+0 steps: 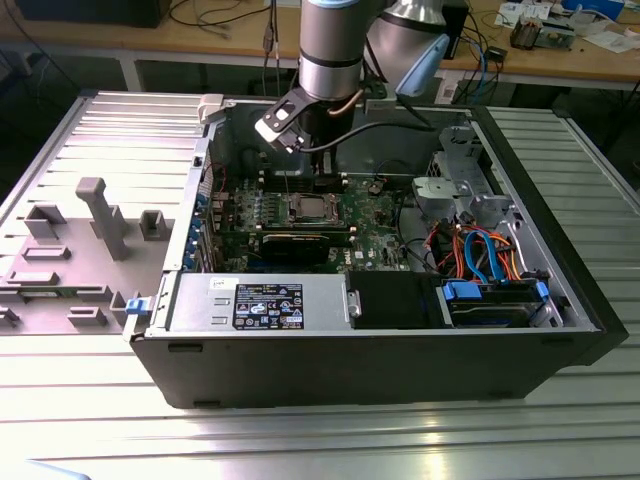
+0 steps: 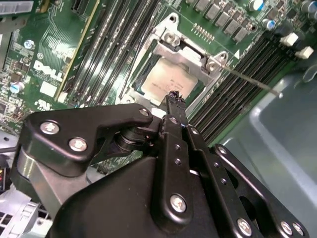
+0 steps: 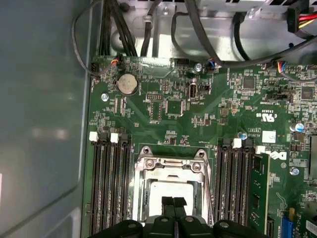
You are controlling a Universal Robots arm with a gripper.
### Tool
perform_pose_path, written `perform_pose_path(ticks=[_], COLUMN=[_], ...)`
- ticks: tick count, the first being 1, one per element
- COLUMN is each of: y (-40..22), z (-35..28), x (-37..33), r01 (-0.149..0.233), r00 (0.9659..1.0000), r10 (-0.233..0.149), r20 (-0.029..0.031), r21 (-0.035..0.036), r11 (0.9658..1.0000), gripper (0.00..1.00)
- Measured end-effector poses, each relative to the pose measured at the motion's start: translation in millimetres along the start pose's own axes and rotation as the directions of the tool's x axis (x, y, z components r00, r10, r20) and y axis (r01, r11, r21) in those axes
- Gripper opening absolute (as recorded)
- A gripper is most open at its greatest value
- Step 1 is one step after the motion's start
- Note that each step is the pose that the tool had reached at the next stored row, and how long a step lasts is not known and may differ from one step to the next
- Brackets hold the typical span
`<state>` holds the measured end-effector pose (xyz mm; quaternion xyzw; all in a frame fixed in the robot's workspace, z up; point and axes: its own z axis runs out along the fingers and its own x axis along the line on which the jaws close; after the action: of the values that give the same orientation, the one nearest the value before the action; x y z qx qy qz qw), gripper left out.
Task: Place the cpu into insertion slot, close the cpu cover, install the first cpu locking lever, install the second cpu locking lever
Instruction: 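Close the cpu cover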
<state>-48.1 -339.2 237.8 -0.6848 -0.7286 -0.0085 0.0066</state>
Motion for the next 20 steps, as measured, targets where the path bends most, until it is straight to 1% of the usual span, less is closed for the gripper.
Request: perform_pose_path(ticks=[1, 2, 3, 5, 6, 7, 10, 13, 15, 19, 20], y=[-3.6, -7.6, -15.6, -21.3, -25.1, -27.1, -28.4, -30.5, -31.0, -31.5, -31.4], z=[1.2, 2.1, 3.7, 5.4, 7.6, 9.7, 14.7, 22.4, 25.3, 31.7, 27.1], x=[0.1, 0.4, 0.9, 1.2, 1.3, 1.4, 1.4, 1.4, 1.3, 1.2, 1.3], r01=[0.001, 0.001, 0.001, 0.001, 0.001, 0.001, 0.001, 0.001, 0.001, 0.001, 0.001], r00=[1.0000, 1.0000, 1.0000, 1.0000, 1.0000, 1.0000, 1.0000, 1.0000, 1.0000, 1.0000, 1.0000], r10=[-0.001, -0.001, -0.001, -0.001, -0.001, -0.001, -0.001, -0.001, -0.001, -0.001, -0.001], r20=[-0.0016, -0.0018, -0.0020, -0.0018, -0.0019, -0.0019, -0.0020, -0.0020, -0.0019, -0.0021, -0.0021], r21=[0.0000, -0.0001, -0.0003, 0.0000, -0.0001, 0.0000, -0.0001, -0.0001, 0.0000, 0.0041, 0.0041], r11=[1.0000, 1.0000, 1.0000, 1.0000, 1.0000, 1.0000, 1.0000, 1.0000, 1.0000, 1.0000, 1.0000], gripper=[0.11, 0.11, 0.11, 0.11, 0.11, 0.11, 0.11, 0.11, 0.11, 0.11, 0.11])
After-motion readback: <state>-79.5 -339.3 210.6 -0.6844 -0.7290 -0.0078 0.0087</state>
